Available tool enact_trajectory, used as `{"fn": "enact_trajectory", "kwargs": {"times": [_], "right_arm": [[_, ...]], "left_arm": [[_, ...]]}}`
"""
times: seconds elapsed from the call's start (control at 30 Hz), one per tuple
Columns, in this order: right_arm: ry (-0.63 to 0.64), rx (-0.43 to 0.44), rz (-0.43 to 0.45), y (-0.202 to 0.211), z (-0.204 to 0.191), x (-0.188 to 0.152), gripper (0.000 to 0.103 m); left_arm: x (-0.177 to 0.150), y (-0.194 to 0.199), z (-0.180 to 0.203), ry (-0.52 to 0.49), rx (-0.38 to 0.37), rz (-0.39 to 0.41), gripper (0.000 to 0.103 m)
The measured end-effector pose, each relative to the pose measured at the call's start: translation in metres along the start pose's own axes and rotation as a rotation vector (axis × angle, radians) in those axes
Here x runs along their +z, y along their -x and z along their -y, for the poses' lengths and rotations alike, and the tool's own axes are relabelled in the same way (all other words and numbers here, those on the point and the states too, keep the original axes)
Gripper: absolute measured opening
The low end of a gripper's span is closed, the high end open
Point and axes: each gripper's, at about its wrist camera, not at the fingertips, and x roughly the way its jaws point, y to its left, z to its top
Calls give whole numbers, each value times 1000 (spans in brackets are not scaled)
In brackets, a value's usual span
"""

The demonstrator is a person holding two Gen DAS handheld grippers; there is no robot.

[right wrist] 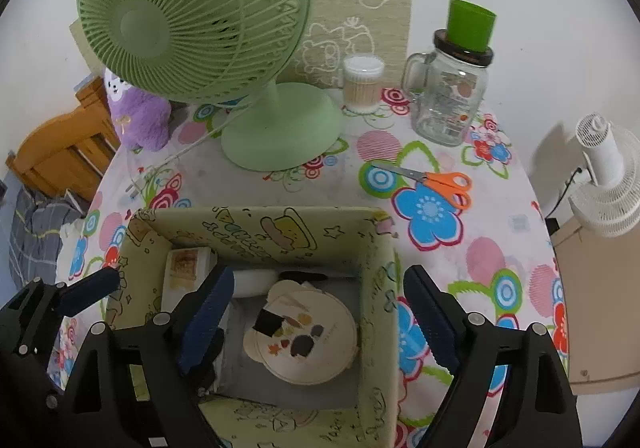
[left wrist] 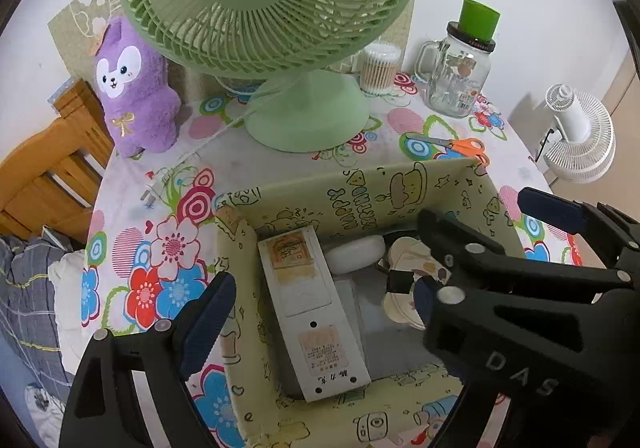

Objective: Organize rigid objects
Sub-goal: 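Lower hedgehog-print disc into fabric box and open right gripper, then withdraw both open tools up and away from the fabric box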

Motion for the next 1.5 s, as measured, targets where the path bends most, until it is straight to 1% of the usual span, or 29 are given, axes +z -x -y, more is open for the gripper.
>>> {"fn": "enact_trajectory", "kwargs": {"times": [0.27, 0.77, 1.23, 1.5], "right_arm": [[-18, 4, 15, 24, 3, -11, 91], [-17, -4, 58, 73, -1, -41, 92], [-17, -13, 97, 108, -5, -65, 92], [-18, -17, 118, 124, -10, -76, 92]], "left_arm": [[-8, 22, 3, -14, -3, 35, 92], [-36, 65, 10, -32, -8, 87, 93], [-58, 91, 14, -44, -22, 112, 95], [-71, 103, 10, -53, -33, 124, 95]]}}
